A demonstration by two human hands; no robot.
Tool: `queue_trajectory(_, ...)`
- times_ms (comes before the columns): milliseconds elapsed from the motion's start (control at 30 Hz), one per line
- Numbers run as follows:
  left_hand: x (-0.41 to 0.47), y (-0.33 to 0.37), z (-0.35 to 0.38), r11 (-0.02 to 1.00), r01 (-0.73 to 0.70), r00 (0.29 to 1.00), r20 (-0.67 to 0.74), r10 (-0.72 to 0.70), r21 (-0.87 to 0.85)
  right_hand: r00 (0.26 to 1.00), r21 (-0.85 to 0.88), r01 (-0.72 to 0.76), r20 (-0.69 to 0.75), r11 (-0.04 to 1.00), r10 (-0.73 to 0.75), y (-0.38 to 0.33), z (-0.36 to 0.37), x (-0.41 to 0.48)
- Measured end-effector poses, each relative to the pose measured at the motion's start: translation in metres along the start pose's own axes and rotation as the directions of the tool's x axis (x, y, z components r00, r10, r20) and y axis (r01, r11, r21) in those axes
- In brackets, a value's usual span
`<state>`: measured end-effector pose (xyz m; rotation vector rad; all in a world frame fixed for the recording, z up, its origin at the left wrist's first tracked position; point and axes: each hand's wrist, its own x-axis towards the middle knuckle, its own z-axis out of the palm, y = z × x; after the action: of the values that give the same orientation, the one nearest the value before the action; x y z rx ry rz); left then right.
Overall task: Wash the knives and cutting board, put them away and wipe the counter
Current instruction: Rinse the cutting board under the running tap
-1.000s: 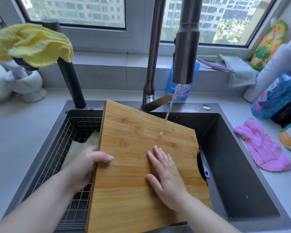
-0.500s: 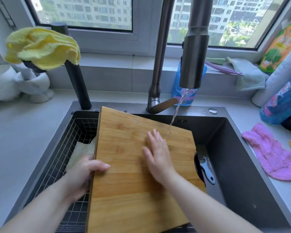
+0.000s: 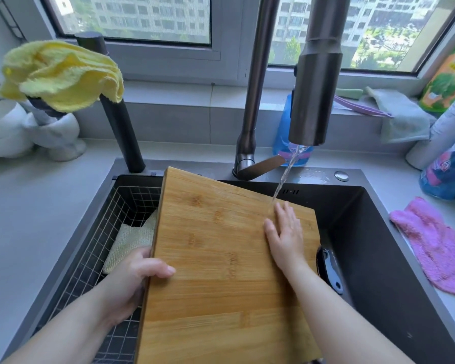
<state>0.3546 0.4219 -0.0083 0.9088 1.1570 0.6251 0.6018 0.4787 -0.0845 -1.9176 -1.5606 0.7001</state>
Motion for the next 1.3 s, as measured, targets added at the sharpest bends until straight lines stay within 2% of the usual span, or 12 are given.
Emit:
queue_trajectory(67, -0.001, 0.000, 0.000, 1.000, 0.002, 1.000, 0.006, -0.002, -0.001, 0.964, 0.058, -0.255, -0.058, 0.965, 0.258, 0.016, -0.009, 0.011)
queue_trajectory(167, -0.004, -0.003, -0.002, 1.000, 0.009, 1.000, -0.002, -0.009, 0.002, 0.832, 0.092, -0.543, -0.074, 0.835, 0.549, 0.029, -0.015, 0.011)
queue_trajectory(233, -0.004, -0.007, -0.005, 1.000, 0.014, 0.999, -0.031, -0.014, -0.002, 0.867, 0.060, -0.491, -0.068, 0.869, 0.494, 0.015, -0.007, 0.001)
queue_trajectory(300, -0.003, -0.009, -0.007, 1.000, 0.008, 0.999, -0.050, -0.010, -0.023, 0.967, 0.004, -0.256, -0.005, 0.967, 0.256, -0.001, 0.007, -0.014)
queue_trajectory(400, -0.004, -0.011, -0.008, 0.998, 0.007, 0.997, -0.081, -0.012, -0.063, 0.994, -0.108, -0.033, 0.104, 0.994, 0.044, -0.001, 0.015, -0.028)
queue_trajectory(467, -0.009, -0.013, -0.008, 0.997, 0.003, 0.995, -0.101, -0.011, -0.083, 0.989, -0.167, -0.136, 0.034, 0.977, 0.143, 0.024, 0.006, -0.028)
queue_trajectory(533, -0.014, -0.015, -0.010, 0.996, -0.001, 0.993, -0.119, -0.010, -0.094, 0.905, -0.058, -0.425, -0.017, 0.903, 0.425, 0.045, -0.011, -0.027)
queue_trajectory(633, -0.018, -0.018, -0.012, 0.994, 0.006, 0.991, -0.132, -0.020, -0.105, 0.753, 0.190, -0.658, 0.173, 0.728, 0.635, 0.057, -0.031, -0.023)
queue_trajectory(700, -0.018, -0.021, -0.012, 0.992, 0.007, 0.991, -0.129, -0.023, -0.123, 0.730, 0.172, -0.680, 0.245, 0.713, 0.638, 0.057, -0.044, -0.023)
queue_trajectory(833, -0.022, -0.015, -0.015, 0.988, 0.001, 0.991, -0.129, -0.021, -0.152, 0.774, 0.162, -0.629, 0.221, 0.761, 0.593, 0.059, -0.066, -0.029)
queue_trajectory(1000, -0.021, 0.007, -0.029, 0.992, -0.045, 0.961, -0.275, 0.011, -0.117, 0.798, 0.152, -0.594, 0.241, 0.790, 0.553, 0.041, -0.076, -0.045)
queue_trajectory(1300, -0.031, -0.009, -0.083, 0.993, 0.112, 0.906, -0.416, -0.083, 0.046, 0.840, 0.513, -0.541, 0.373, 0.666, 0.394, -0.013, -0.101, -0.088)
